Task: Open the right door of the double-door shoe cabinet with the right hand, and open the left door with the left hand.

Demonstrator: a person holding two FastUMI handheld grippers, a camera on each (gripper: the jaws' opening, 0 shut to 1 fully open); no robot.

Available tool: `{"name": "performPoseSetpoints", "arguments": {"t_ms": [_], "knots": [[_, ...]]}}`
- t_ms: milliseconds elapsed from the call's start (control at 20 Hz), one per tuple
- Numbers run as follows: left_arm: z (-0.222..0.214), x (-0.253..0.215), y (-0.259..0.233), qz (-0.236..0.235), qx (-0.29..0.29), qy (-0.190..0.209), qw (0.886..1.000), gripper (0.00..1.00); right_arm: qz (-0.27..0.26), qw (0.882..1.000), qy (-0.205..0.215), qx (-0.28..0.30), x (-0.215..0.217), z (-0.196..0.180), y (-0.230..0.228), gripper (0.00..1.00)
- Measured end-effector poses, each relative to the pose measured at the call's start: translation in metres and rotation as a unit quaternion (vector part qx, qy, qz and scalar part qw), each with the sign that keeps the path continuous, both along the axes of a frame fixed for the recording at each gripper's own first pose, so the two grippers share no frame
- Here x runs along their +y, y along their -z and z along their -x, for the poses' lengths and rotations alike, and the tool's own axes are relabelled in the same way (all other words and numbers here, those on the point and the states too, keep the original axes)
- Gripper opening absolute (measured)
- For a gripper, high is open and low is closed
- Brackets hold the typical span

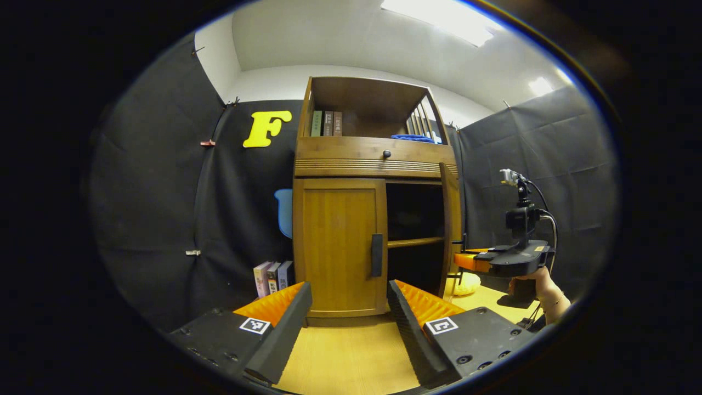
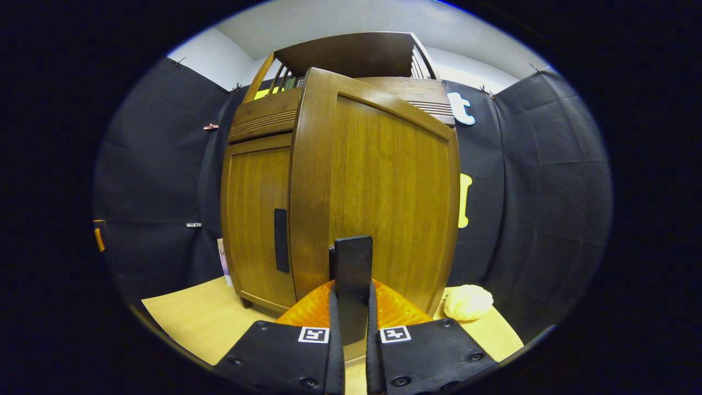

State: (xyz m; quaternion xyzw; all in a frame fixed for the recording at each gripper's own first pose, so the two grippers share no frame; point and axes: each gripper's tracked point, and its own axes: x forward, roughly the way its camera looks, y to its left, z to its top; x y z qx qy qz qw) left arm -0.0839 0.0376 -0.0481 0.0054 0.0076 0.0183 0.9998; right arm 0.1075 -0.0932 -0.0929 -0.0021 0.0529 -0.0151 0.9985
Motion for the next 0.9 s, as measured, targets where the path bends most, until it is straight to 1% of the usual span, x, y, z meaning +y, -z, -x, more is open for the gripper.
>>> {"name": "performPoseSetpoints", "arguments": {"t_ms": [150,200,250,300,350,400,500,600,850,900], "knots": [[0.001,-0.010,0.001,-0.001,-0.001,0.012,1.000,0.87,0.002,1.000,0.012,-0.001,-0.014,0.014,-0.001,0.19],[0.001,-0.013,0.000,-0.001,-0.001,0.015,1.000,0.87,0.003,1.000,0.017,-0.002,-0.019,0.018,-0.001,0.14],[0.001,-0.015,0.001,-0.002,-0.001,0.018,1.000,0.87,0.004,1.000,0.021,-0.001,-0.023,0.022,-0.002,0.14],[0.002,-0.017,0.000,-0.002,-0.001,0.020,1.000,0.87,0.005,1.000,0.026,-0.001,-0.027,0.025,-0.003,0.23],[0.002,-0.019,0.001,-0.002,0.000,0.022,1.000,0.87,0.006,0.999,0.031,0.000,-0.032,0.029,-0.003,0.22],[0.003,-0.021,0.001,-0.002,0.000,0.024,1.000,0.87,0.008,0.999,0.036,0.000,-0.037,0.032,-0.004,0.18],[0.003,-0.024,0.000,-0.003,-0.001,0.027,1.000,0.87,0.009,0.999,0.047,0.000,-0.043,0.042,-0.011,0.18],[0.004,-0.027,0.000,-0.004,-0.002,0.028,1.000,0.87,0.011,0.998,0.057,0.000,-0.052,0.047,-0.012,0.18],[-0.001,-0.041,0.005,0.000,-0.001,0.036,0.999,0.87,0.026,0.997,0.068,0.009,-0.078,0.063,-0.013,0.17],[-0.002,-0.044,0.006,0.003,0.000,0.039,0.999,0.87,0.032,0.997,0.074,0.012,-0.085,0.066,-0.013,0.22]]}}
